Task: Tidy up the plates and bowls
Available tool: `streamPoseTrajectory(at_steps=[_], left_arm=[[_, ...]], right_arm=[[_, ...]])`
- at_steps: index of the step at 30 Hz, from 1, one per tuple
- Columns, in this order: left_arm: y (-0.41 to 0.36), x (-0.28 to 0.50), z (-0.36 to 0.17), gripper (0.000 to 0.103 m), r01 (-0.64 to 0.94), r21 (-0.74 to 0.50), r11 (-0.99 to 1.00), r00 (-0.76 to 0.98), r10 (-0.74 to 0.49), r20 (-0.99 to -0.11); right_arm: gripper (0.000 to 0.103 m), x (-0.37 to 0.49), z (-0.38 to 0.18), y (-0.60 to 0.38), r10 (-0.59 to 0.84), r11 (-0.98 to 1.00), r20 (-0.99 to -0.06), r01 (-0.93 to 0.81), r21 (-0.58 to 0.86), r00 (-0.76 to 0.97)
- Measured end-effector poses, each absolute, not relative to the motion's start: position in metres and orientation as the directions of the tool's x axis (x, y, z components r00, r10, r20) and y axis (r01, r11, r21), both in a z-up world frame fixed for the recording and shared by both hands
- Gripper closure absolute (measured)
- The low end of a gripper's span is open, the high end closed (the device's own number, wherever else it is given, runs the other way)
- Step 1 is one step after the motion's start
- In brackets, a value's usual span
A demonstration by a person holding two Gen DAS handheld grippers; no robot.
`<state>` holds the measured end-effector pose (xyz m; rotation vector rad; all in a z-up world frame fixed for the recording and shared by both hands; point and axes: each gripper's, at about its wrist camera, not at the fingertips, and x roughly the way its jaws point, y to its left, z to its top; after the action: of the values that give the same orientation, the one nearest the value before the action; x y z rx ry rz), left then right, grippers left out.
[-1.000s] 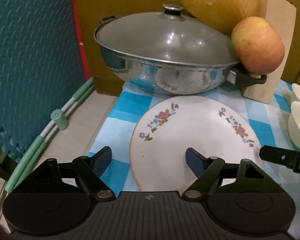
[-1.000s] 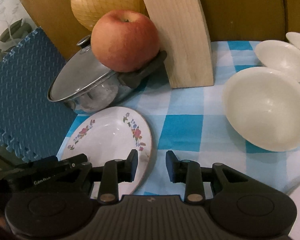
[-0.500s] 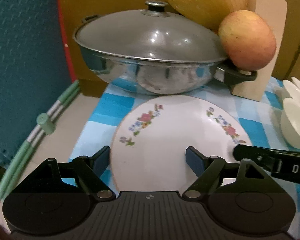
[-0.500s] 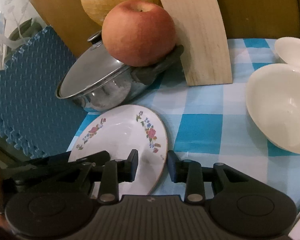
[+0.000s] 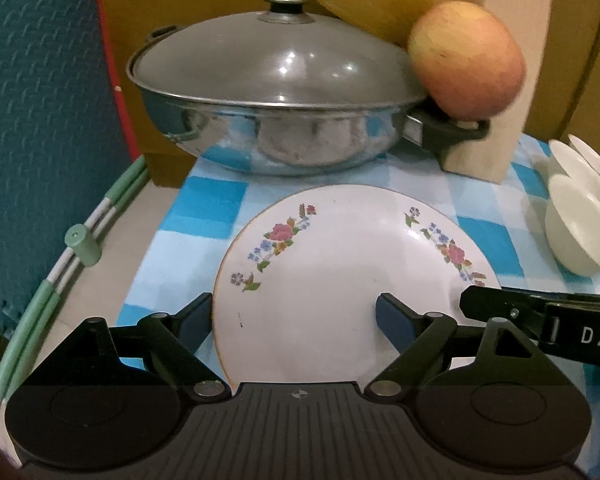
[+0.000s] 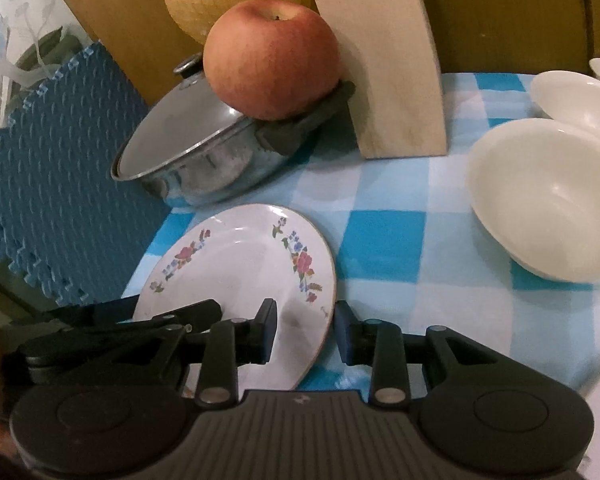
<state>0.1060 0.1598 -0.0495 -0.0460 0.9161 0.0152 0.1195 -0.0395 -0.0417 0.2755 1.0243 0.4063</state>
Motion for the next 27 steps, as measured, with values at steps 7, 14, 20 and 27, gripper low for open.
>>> streamPoseTrajectory(at_steps=[7,14,20,27], left_arm=[[0.137,0.078,-0.048,0.013,0.055,-0.029,0.998,0.584,-0.056,-0.810],[0.120,0.054,-0.047,0.012,0.153,-0.030,0.988,0.559,-0.112,-0.821],[0.115,0.062,-0.048,0.010,0.123,0.070,0.990,0.613,-0.021,-0.790],[0.106,0.058,-0.049,0.013,0.134,0.146,0.980,0.649,0.025,-0.761]], right_arm=[[0.076,0.085,-0.034,-0.057,0.407,0.913,-0.803,-0.194,0.358,0.436],[0.075,0.066,-0.031,-0.082,0.418,0.908,-0.809,-0.159,0.388,0.414],[0.075,0.073,-0.033,-0.082,0.419,0.906,-0.796,-0.141,0.399,0.438],[0.074,0.072,-0.033,-0.073,0.393,0.920,-0.804,-0.183,0.347,0.446]])
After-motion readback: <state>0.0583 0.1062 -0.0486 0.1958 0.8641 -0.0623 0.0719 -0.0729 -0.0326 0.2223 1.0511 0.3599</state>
